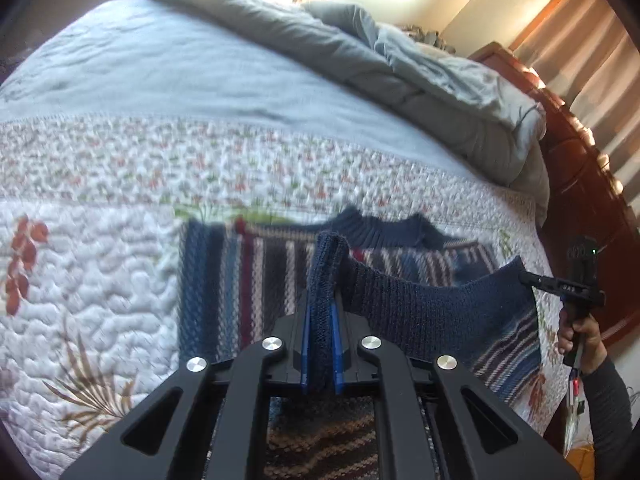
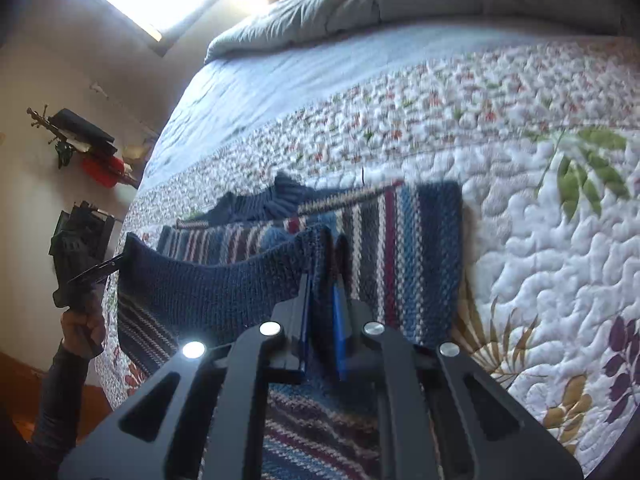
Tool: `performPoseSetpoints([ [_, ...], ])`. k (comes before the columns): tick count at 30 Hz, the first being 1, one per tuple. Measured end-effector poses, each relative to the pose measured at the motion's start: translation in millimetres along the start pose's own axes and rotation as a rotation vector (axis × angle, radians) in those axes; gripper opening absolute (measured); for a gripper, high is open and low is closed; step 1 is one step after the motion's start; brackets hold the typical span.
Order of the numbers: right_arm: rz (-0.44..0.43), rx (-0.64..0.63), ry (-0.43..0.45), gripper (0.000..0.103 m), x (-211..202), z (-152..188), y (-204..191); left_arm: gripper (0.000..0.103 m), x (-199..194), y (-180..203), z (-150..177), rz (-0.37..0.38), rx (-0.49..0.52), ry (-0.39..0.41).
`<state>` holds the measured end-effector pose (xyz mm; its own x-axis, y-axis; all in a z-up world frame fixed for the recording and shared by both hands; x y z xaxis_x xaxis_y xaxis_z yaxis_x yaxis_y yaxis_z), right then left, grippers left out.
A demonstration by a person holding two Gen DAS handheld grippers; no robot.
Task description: Fold small clothes
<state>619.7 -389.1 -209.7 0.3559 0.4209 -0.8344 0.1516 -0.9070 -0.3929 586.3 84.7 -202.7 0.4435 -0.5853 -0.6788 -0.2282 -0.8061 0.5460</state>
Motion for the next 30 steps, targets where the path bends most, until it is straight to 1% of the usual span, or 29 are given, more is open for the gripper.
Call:
performPoseSetpoints([
  [3, 0.028, -0.001, 0.043, 0.009, -6, -17, -7, 0.008, -9, 4, -24, -0.002, 0.009, 0.041],
  [5, 0.049, 0.01, 0.072, 0.009, -6, -32, -9, 0.008, -7, 4, -40, -0.016, 0.013, 0.059],
  [7, 0.076, 0.031, 0.087, 0.009, 0, -46, -9, 0.008, 2, -3, -51, -0.038, 0.005, 0.063],
  [9, 0.11, 0.051, 0.079, 0.009, 15, -58, -7, 0.008, 21, -17, -62, -0.058, -0.04, 0.055],
  [10, 0.139, 0.06, 0.059, 0.009, 26, -62, -5, 0.008, 32, -26, -63, -0.071, -0.065, 0.044],
  [13, 0.21, 0.075, -0.017, 0.009, 62, -65, 4, 0.008, 70, -50, -51, -0.131, -0.132, -0.031],
  [15, 0.231, 0.075, -0.03, 0.009, 72, -63, 8, 0.008, 88, -61, -43, -0.153, -0.162, -0.064],
  [18, 0.235, 0.066, -0.007, 0.009, 73, -66, 6, 0.008, 90, -65, -44, -0.146, -0.164, -0.052],
  [21, 0.223, 0.069, 0.042, 0.009, 64, -74, 3, 0.008, 77, -58, -57, -0.133, -0.137, -0.001],
  [23, 0.228, 0.075, 0.061, 0.009, 60, -82, 1, 0.008, 70, -58, -66, -0.131, -0.132, 0.02],
  [26, 0.242, 0.08, 0.066, 0.009, 64, -87, 1, 0.008, 73, -59, -75, -0.148, -0.125, 0.018],
  [30, 0.263, 0.087, 0.052, 0.009, 79, -89, 5, 0.008, 95, -69, -68, -0.176, -0.143, -0.018],
])
Point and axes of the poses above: each gripper's, at about its wrist camera, not at the fingertips, and x roughly the way its jaws point, y to its right, z to its underside, the point moved 3 cm from there along x, roughly the way its jaws point, and after that the axes turned 7 degrees about z, right-handed, at the moved point
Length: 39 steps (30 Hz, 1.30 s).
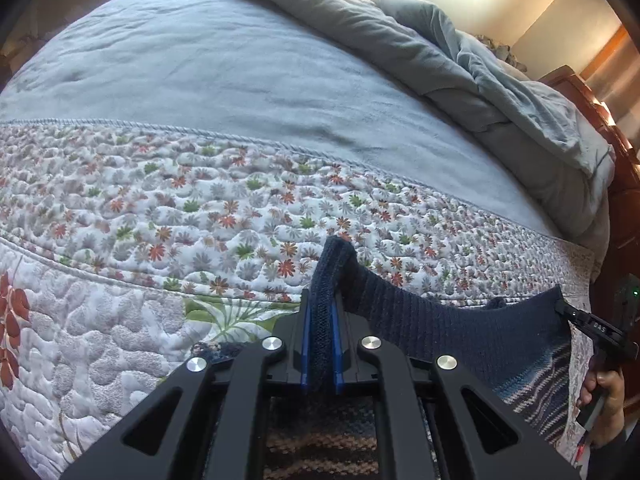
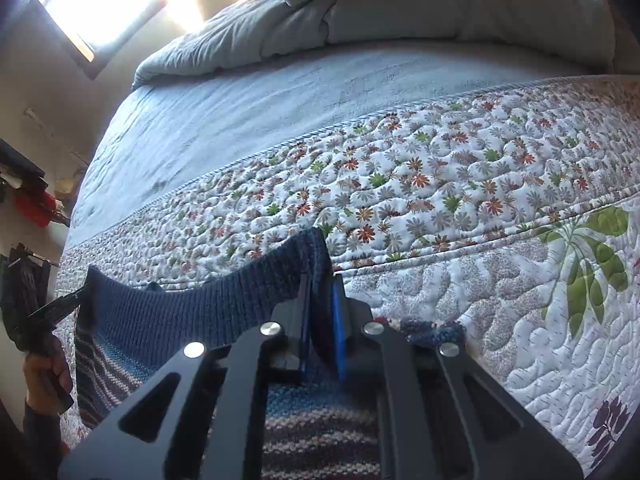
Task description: Fold small clothes
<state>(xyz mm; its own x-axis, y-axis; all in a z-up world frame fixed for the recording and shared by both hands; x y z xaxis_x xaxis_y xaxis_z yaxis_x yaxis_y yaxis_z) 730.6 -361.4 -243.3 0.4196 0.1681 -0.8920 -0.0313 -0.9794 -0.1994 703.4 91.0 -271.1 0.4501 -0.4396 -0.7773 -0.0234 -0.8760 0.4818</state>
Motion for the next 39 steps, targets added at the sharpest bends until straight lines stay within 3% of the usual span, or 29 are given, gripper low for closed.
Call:
performPoseSetpoints([
  [7, -0.002, 0.005, 0.003, 0.009, 6, 0, 7, 0.008, 5, -3, -5, 0.017, -0.008, 0.009],
  [17, -0.001, 0.038, -0.059, 0.009, 28, 6, 15, 0.009, 31, -18, 6, -0.026, -0.034, -0.055],
  [20, 0.008, 0.043, -0.096, 0.019, 36, 11, 16, 0.016, 26, -18, 4, -0.015, -0.053, -0.062],
  [21, -0.003, 0.053, -0.073, 0.029, 30, 11, 16, 0.02, 18, -17, 2, -0.006, -0.062, -0.042],
  [22, -0.019, 0.066, -0.048, 0.032, 21, 11, 18, 0.021, 5, -16, 1, 0.009, -0.067, -0.006],
  [24, -0.032, 0.048, 0.016, 0.032, -7, 17, 20, 0.022, -27, -8, 3, 0.025, -0.048, 0.059],
  [26, -0.096, 0.014, 0.042, 0.032, -36, 36, 17, 0.025, -57, 12, 18, 0.099, 0.021, 0.092],
  [29, -0.166, 0.005, 0.034, 0.032, -57, 71, 17, 0.031, -84, 38, 60, 0.207, 0.097, 0.068],
  [33, -0.179, 0.056, 0.014, 0.032, -55, 107, 32, 0.031, -80, 33, 107, 0.211, 0.042, -0.003],
  [35, -0.167, 0.095, 0.001, 0.03, -48, 115, 41, 0.031, -68, 20, 123, 0.178, 0.001, -0.041],
  [37, -0.144, 0.119, -0.014, 0.015, -38, 119, 51, 0.028, -61, 7, 129, 0.149, -0.027, -0.054],
  [39, -0.127, 0.15, -0.038, 0.007, -30, 122, 63, 0.019, -57, -6, 130, 0.126, -0.031, -0.056],
])
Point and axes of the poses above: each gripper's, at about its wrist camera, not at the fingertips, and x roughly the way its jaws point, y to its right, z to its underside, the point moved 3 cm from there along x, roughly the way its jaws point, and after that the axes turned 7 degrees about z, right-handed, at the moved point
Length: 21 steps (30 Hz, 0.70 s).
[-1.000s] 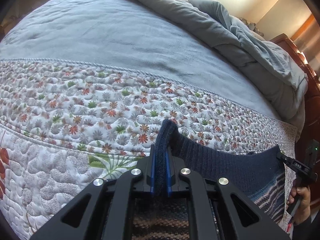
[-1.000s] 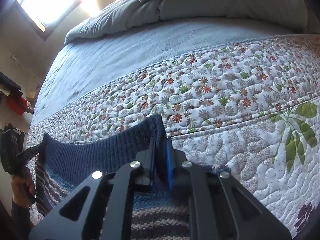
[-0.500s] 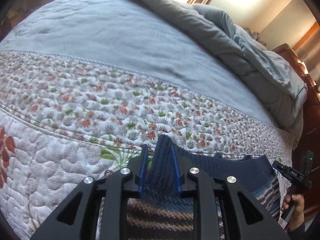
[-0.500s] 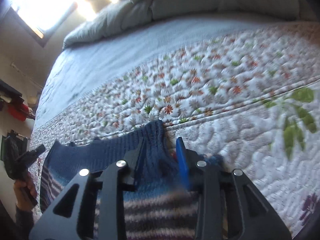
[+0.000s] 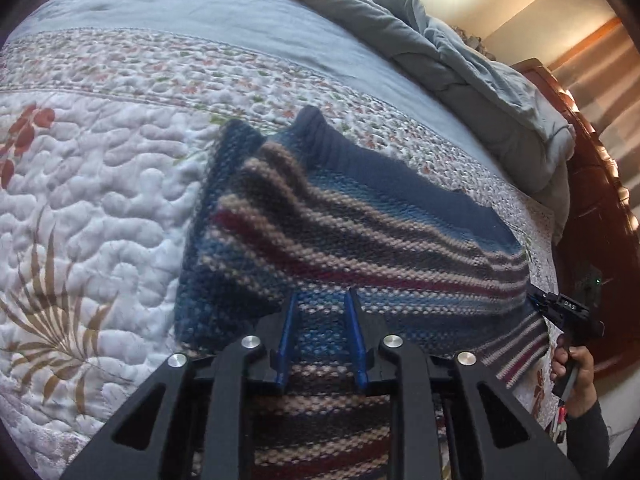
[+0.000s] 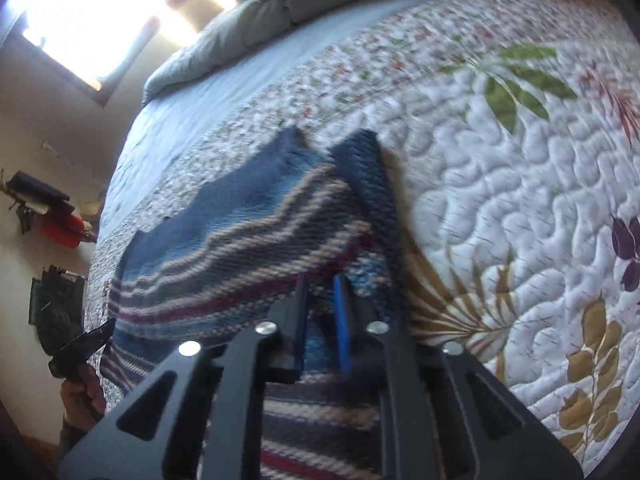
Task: Fold small clothes
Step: 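Lay the hem down on the sweater and open both grippers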
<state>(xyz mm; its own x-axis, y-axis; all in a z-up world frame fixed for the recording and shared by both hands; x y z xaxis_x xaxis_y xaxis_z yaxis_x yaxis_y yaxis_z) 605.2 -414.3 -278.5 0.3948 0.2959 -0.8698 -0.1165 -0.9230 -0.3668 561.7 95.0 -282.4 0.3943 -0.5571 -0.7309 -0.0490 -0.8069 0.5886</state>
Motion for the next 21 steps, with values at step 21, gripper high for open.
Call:
performPoseSetpoints([
  [21, -0.042, 0.109, 0.03, 0.009, -46, 94, 41, 0.037, -54, -16, 81, 0.135, -0.096, -0.01],
])
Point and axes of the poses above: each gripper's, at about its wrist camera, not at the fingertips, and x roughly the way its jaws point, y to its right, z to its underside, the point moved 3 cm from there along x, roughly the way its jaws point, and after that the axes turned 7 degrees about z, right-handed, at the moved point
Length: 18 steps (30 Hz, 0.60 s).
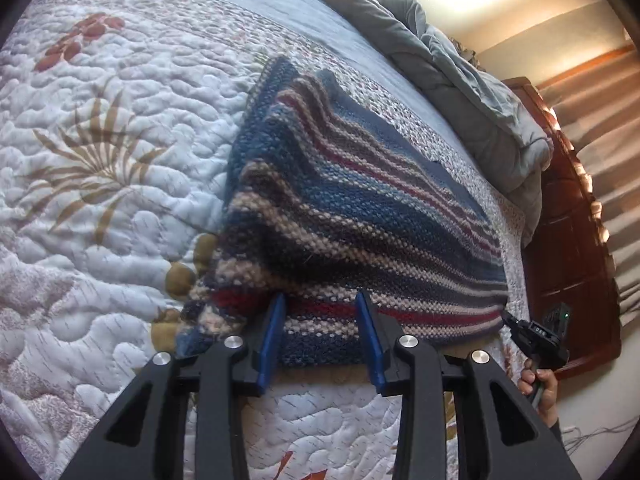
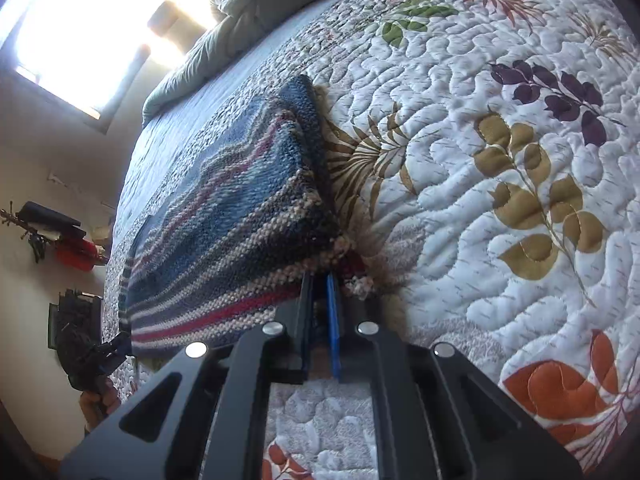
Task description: Fold small clothes
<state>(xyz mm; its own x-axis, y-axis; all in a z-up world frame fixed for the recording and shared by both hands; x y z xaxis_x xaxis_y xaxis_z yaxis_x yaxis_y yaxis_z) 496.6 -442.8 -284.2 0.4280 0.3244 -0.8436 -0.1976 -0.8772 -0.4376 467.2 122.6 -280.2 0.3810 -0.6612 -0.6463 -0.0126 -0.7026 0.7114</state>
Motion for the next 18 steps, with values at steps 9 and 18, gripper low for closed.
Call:
performPoseSetpoints([
  [9, 0.11, -0.241, 0.1, 0.039, -42, 66, -100, 0.063, -44, 12, 8, 0.02, 0.062, 0.04],
  [18, 0.089, -0.543, 0.122, 0.061, -26, 152, -229, 0.091, -71, 29, -6, -0.001, 0.125, 0.029],
])
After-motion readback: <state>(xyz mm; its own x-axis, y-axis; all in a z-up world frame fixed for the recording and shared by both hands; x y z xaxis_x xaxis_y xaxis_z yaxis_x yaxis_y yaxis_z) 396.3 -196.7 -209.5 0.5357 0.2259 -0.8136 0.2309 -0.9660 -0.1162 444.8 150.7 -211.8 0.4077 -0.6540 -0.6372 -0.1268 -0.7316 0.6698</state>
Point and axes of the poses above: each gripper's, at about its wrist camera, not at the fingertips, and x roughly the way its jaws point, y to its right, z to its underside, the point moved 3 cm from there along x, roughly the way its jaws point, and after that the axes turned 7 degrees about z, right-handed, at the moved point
